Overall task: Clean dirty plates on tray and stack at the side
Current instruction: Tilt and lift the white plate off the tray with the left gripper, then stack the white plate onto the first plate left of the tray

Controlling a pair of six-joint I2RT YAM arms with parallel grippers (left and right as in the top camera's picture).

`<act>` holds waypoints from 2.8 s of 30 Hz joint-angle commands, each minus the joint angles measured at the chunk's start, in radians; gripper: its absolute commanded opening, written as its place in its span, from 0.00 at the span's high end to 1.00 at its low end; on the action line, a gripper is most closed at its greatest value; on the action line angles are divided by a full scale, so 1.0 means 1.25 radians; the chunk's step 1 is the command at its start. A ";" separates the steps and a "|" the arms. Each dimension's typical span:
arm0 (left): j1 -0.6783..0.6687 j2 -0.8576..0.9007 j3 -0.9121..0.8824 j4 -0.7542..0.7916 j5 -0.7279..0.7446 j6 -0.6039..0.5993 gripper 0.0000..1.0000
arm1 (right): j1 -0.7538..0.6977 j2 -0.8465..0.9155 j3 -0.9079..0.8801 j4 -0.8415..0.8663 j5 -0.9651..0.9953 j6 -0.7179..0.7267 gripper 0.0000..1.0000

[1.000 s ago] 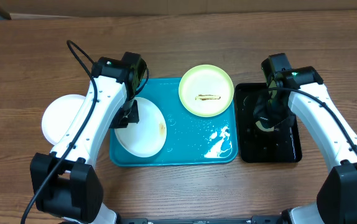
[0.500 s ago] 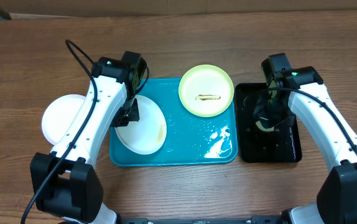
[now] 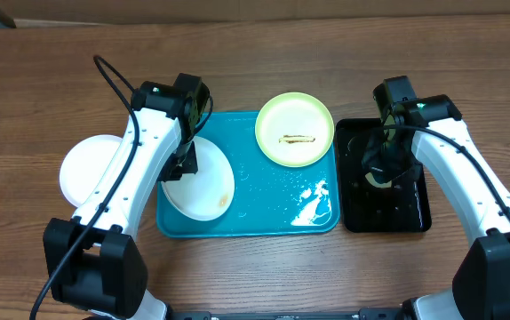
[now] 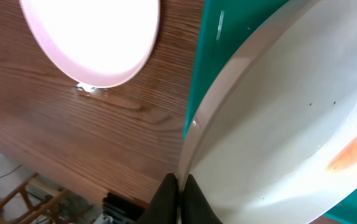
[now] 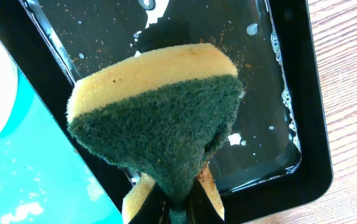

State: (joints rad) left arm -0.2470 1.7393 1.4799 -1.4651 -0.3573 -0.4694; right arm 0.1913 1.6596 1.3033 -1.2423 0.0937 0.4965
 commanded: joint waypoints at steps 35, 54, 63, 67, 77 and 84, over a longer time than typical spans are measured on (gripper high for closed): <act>-0.168 0.004 0.019 -0.043 -0.470 -0.259 0.96 | 0.001 -0.016 0.004 0.002 0.008 -0.004 0.96; -0.151 -0.002 0.041 -0.055 -0.424 -0.280 0.96 | 0.001 -0.016 0.004 0.001 0.008 -0.004 0.96; 0.101 -0.040 0.105 0.026 -0.045 -0.090 0.96 | 0.001 -0.016 0.004 -0.004 0.009 -0.007 0.96; 0.248 -0.059 0.105 0.081 0.218 0.030 0.96 | 0.001 -0.016 0.004 -0.004 0.009 -0.019 0.96; 0.560 -0.059 0.047 0.141 0.487 0.149 0.96 | 0.001 -0.016 0.004 -0.004 0.008 -0.021 0.96; 0.682 -0.059 -0.040 0.235 0.454 0.127 0.96 | 0.001 -0.016 0.004 -0.006 0.008 -0.021 0.96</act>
State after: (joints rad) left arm 0.5579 1.6978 1.4799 -1.2037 0.1951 -0.3180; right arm 0.1913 1.6596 1.3033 -1.2495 0.0937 0.4744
